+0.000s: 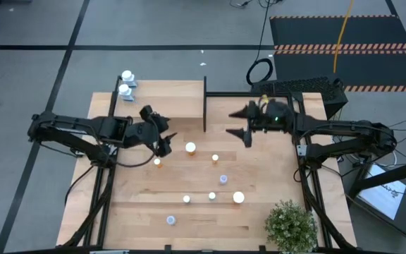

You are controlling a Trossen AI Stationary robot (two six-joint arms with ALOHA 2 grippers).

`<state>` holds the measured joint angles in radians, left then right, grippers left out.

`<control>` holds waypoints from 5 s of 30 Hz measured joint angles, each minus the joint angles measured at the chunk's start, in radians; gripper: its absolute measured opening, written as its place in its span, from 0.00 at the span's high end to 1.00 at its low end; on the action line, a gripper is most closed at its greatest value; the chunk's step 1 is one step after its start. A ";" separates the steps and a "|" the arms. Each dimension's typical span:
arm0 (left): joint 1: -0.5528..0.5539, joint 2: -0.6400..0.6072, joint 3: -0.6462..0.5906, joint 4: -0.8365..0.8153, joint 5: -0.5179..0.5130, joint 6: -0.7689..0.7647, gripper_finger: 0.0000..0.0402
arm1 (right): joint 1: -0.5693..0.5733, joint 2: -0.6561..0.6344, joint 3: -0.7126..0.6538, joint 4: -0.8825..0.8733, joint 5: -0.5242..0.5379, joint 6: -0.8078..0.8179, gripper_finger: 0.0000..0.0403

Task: Pick and place medicine bottles onto shelf by color
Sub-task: Put the right small orange pill bottle on the shelf

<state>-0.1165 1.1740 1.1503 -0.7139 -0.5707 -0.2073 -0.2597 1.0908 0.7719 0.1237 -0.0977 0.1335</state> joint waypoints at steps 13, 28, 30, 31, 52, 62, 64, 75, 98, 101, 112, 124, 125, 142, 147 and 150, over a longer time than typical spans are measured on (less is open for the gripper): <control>-0.027 -0.070 -0.207 0.352 0.268 0.146 0.50 | 0.141 -0.002 -0.132 0.068 0.173 0.117 0.20; -0.074 -0.032 -0.236 0.480 0.263 0.206 0.51 | 0.267 0.160 -0.132 0.239 0.208 0.116 0.20; -0.074 -0.034 -0.236 0.485 0.263 0.219 0.51 | 0.276 0.193 -0.132 0.256 0.207 0.116 0.20; -0.074 -0.034 -0.236 0.486 0.263 0.227 0.51 | 0.276 0.207 -0.132 0.261 0.207 0.112 0.20; -0.074 -0.034 -0.325 0.450 0.282 0.251 0.54 | 0.265 0.413 -0.100 0.260 0.201 -0.044 0.29; -0.074 -0.034 -0.328 0.462 0.282 0.247 0.54 | 0.261 0.446 -0.100 0.274 0.143 -0.007 0.31; -0.074 -0.034 -0.328 0.467 0.282 0.246 0.54 | 0.261 0.445 -0.100 0.274 0.145 -0.004 0.31; -0.074 -0.034 -0.328 0.481 0.282 0.234 0.54 | 0.261 0.540 -0.100 0.355 0.143 -0.013 0.31; -0.074 -0.034 -0.328 0.480 0.282 0.234 0.54 | 0.239 0.592 -0.085 0.378 0.069 -0.008 0.58; -0.074 -0.034 -0.328 0.480 0.282 0.234 0.54 | 0.239 0.592 -0.085 0.378 0.070 -0.010 0.62; -0.074 -0.034 -0.328 0.479 0.282 0.231 0.54 | 0.239 0.573 -0.085 0.383 0.070 -0.018 0.71; -0.074 -0.048 -0.329 0.453 0.282 0.232 0.54 | 0.232 0.446 0.006 0.303 0.070 -0.014 0.70; -0.074 -0.051 -0.329 0.450 0.282 0.232 0.54 | 0.228 0.440 0.031 0.270 0.071 -0.019 0.70; -0.095 -0.291 -0.328 0.354 0.282 0.143 0.54 | 0.152 0.434 0.395 -0.062 0.070 -0.113 0.70; -0.110 -0.298 -0.328 0.309 0.282 0.126 0.54 | 0.085 0.435 0.436 -0.063 0.068 -0.122 0.70; -0.109 -0.284 -0.328 0.284 0.282 0.126 0.54 | 0.040 0.435 0.459 -0.062 0.054 -0.135 0.70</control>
<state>-0.2260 0.8905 0.8221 -0.4295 -0.2887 -0.0810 -0.2199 1.5253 1.2306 0.0617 -0.0440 -0.0016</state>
